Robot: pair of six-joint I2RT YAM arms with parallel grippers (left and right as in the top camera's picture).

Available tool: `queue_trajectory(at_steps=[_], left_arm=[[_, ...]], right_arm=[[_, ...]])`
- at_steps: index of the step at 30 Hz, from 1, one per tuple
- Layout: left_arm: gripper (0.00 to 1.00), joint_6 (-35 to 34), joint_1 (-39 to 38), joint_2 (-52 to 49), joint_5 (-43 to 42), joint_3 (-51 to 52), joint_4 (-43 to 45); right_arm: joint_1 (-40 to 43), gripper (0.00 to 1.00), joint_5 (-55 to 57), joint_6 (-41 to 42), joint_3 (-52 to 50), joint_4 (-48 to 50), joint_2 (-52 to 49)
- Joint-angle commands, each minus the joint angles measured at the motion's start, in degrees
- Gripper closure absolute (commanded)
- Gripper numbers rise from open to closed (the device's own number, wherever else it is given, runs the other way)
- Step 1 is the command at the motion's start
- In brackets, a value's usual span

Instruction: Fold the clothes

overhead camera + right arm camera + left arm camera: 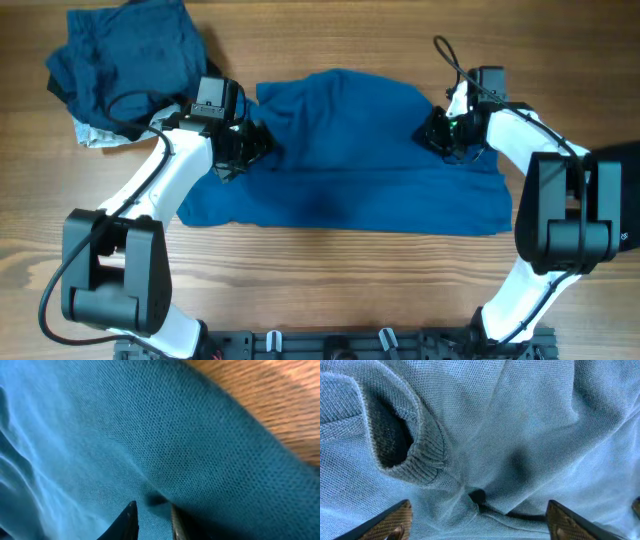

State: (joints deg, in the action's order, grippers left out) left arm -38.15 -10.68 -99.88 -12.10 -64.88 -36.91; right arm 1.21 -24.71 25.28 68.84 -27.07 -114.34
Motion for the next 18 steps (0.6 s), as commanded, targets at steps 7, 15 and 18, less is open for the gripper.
queue_trajectory(at_steps=[7, 15, 18], left_arm=[[0.1, 0.9, -0.1, -0.4, -0.5, 0.0, 0.0], [0.08, 0.9, -0.1, -0.4, 0.1, 0.0, 0.0], [0.07, 0.9, -0.2, -0.4, 0.1, 0.0, -0.1]], right_arm=[[6.6, 0.74, 13.0, -1.5, 0.3, -4.1, -1.9], [12.5, 0.67, 20.5, -8.6, 0.6, -5.7, -1.9], [13.6, 0.66, 21.4, -8.7, 2.2, -7.1, -1.9]])
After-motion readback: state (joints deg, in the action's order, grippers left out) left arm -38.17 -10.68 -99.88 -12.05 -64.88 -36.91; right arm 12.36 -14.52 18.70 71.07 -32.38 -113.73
